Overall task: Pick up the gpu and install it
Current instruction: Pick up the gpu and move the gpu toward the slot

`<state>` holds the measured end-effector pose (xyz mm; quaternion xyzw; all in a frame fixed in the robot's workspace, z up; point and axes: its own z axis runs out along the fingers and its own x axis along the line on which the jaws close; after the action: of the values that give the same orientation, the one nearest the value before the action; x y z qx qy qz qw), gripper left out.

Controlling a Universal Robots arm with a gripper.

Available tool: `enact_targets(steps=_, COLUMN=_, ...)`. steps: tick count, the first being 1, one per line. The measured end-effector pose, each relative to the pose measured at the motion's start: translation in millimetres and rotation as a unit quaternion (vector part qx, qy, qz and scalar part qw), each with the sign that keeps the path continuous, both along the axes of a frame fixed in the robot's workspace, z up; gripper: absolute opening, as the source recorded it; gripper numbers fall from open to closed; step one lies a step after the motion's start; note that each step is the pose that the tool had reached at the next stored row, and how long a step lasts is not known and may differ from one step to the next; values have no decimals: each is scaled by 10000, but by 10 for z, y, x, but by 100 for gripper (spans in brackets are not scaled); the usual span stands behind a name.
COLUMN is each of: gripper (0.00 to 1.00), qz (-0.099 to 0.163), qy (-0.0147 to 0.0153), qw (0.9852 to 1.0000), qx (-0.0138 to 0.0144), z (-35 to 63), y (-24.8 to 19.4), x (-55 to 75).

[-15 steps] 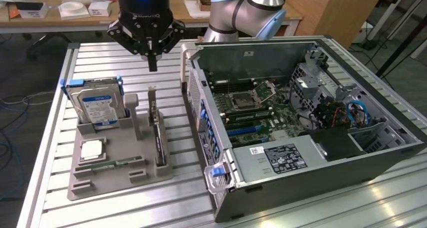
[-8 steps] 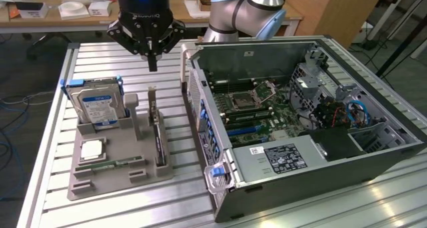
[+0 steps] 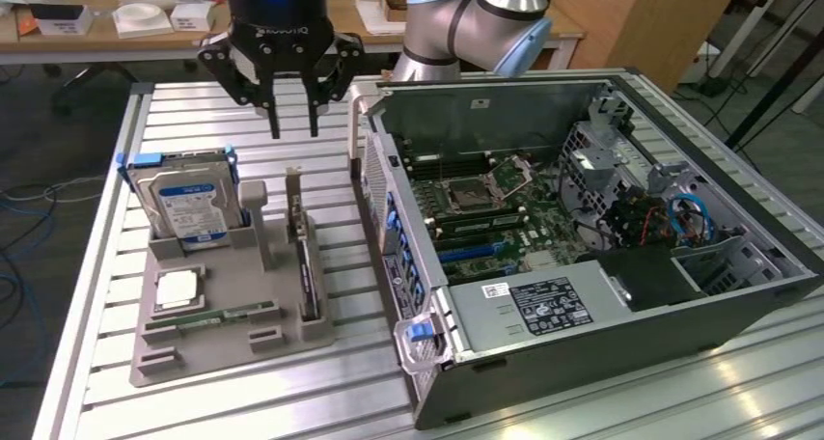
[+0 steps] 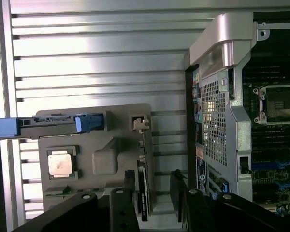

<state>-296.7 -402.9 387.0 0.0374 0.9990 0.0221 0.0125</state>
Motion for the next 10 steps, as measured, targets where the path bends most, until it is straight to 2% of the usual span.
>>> enact_targets(steps=1, gripper=41, qz=0, qy=0, qw=10000, qx=0, z=0, y=0, x=0)
enact_targets(steps=2, gripper=41, qz=0, qy=0, qw=10000, qx=0, z=0, y=0, x=0)
enact_targets(steps=3, gripper=47, qz=0, qy=0, qw=10000, qx=0, z=0, y=0, x=0)
enact_targets(steps=10, gripper=47, qz=0, qy=0, qw=10000, qx=0, z=0, y=0, x=0)
